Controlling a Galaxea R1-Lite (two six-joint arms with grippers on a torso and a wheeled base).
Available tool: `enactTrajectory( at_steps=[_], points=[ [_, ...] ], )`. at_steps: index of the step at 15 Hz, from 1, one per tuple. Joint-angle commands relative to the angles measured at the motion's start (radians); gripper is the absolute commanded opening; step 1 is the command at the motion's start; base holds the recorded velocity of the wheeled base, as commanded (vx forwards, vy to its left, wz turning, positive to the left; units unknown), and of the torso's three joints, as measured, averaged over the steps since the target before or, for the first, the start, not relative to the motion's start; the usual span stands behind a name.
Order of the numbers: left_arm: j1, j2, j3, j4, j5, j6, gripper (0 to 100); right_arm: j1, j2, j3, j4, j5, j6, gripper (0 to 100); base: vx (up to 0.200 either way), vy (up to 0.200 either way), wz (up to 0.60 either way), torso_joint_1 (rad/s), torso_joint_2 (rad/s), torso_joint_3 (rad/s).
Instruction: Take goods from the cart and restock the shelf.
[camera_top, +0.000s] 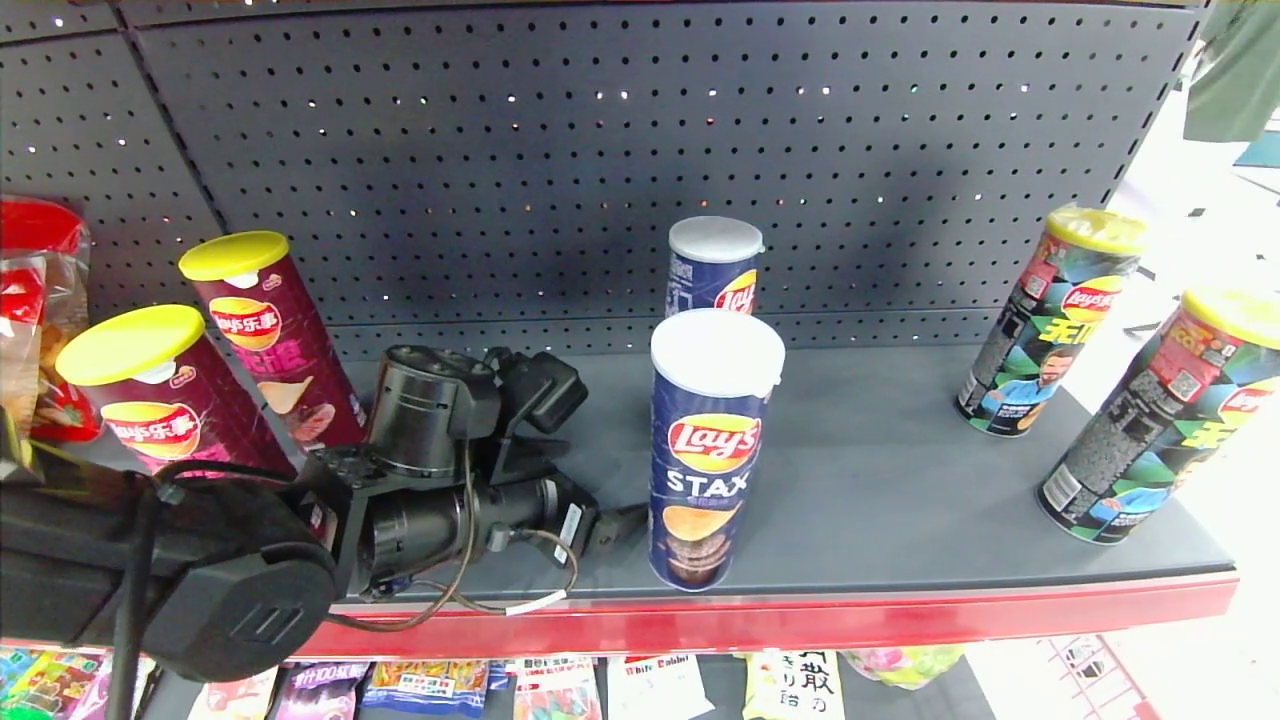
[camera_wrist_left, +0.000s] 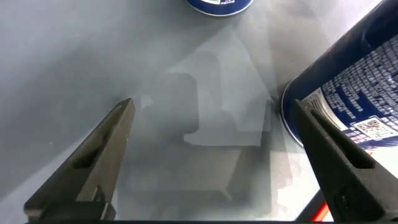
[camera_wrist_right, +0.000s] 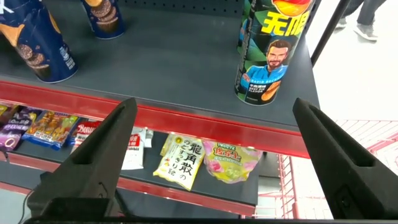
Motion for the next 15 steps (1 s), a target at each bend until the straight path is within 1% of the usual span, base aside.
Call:
enactTrajectory(
  at_steps=[1,4,9,12,14,15],
  points=[
    [-0.001,0.006,-0.003,0.0,-0.001,0.0,100,0.0,0.004,0.0,0.0,0.0,-0.001,100,0.0,0.0,0.0,0.0,0.0,0.0],
    [-0.001,0.006,-0.01,0.0,0.001,0.0,100,-0.001,0.004,0.0,0.0,0.0,-0.001,100,0.0,0.0,0.0,0.0,0.0,0.0],
    [0.011,-0.01,0.019,-0.002,0.001,0.0,100,-0.003,0.004,0.0,0.0,0.0,-0.001,100,0.0,0.0,0.0,0.0,0.0,0.0],
    [0.026,-0.084,0.072,-0.003,0.001,0.0,100,-0.003,0.004,0.009,0.0,0.0,-0.001,100,0.0,0.0,0.0,0.0,0.0,0.0],
    [0.025,-0.161,0.117,0.001,-0.001,0.0,100,-0.003,-0.009,0.025,0.0,0.0,-0.001,100,0.0,0.0,0.0,0.0,0.0,0.0],
    [0.025,-0.161,0.117,0.001,-0.001,0.0,100,-0.003,-0.009,0.025,0.0,0.0,-0.001,100,0.0,0.0,0.0,0.0,0.0,0.0]
  ],
)
